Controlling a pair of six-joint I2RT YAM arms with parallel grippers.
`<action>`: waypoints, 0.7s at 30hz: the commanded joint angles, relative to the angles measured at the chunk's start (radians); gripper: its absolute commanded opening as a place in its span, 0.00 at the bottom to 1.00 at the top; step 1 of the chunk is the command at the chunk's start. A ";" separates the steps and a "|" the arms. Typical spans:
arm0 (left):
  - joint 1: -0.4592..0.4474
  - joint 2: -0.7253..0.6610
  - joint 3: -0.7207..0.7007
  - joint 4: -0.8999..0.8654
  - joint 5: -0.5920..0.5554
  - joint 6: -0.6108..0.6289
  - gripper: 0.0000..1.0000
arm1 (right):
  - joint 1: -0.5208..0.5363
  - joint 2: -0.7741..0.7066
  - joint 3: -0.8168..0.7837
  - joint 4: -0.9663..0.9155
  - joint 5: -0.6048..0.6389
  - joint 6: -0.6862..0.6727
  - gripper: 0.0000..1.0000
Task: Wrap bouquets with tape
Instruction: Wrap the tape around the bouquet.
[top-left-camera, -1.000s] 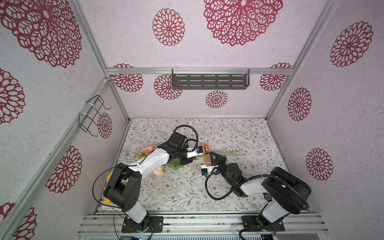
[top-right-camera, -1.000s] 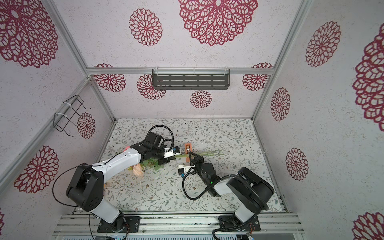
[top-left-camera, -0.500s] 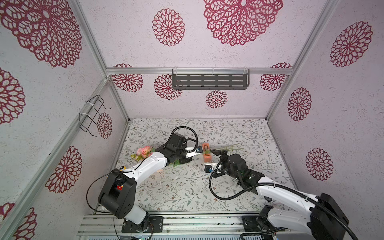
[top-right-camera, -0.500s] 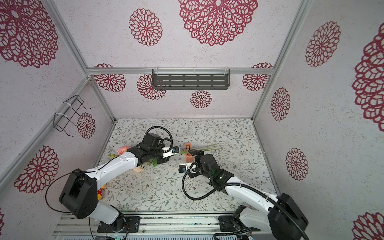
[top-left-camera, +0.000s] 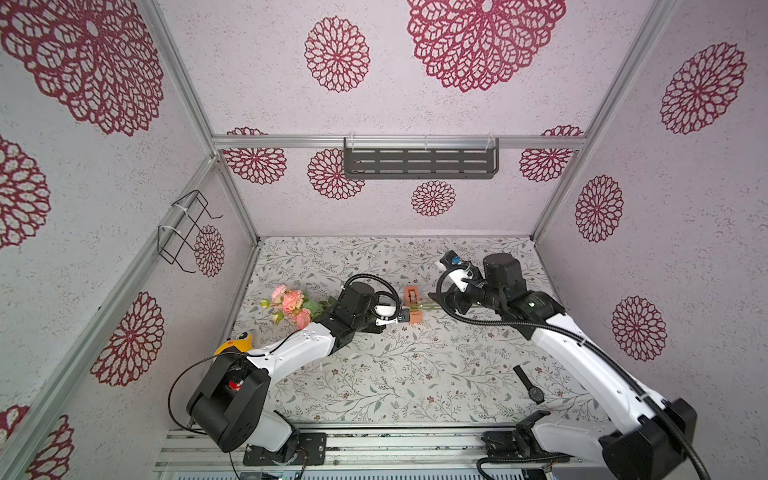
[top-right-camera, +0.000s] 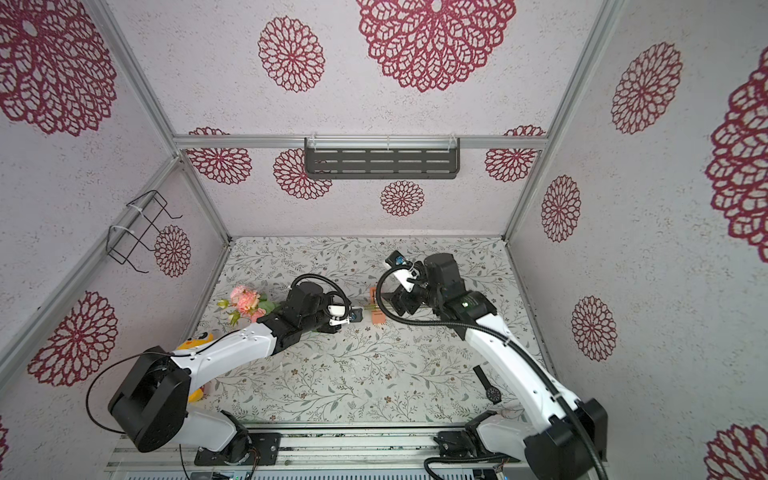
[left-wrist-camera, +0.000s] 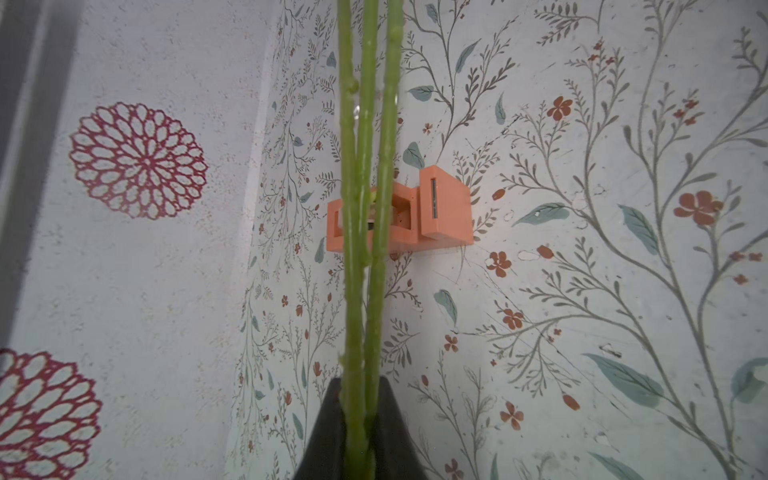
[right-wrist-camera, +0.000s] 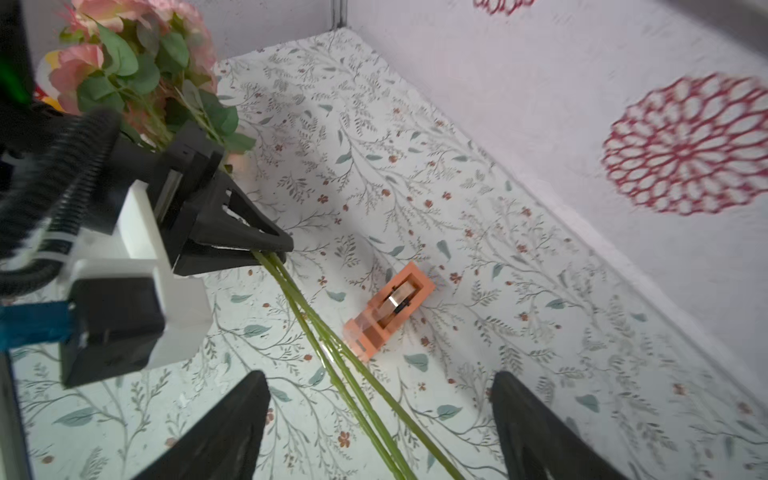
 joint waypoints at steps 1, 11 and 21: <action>-0.014 -0.032 -0.019 0.137 -0.052 0.094 0.00 | -0.024 0.120 0.130 -0.259 -0.187 -0.079 0.81; -0.036 -0.009 -0.048 0.250 -0.105 0.197 0.00 | -0.032 0.391 0.366 -0.458 -0.279 -0.346 0.66; -0.048 -0.001 -0.058 0.282 -0.125 0.224 0.00 | -0.031 0.521 0.455 -0.493 -0.206 -0.385 0.48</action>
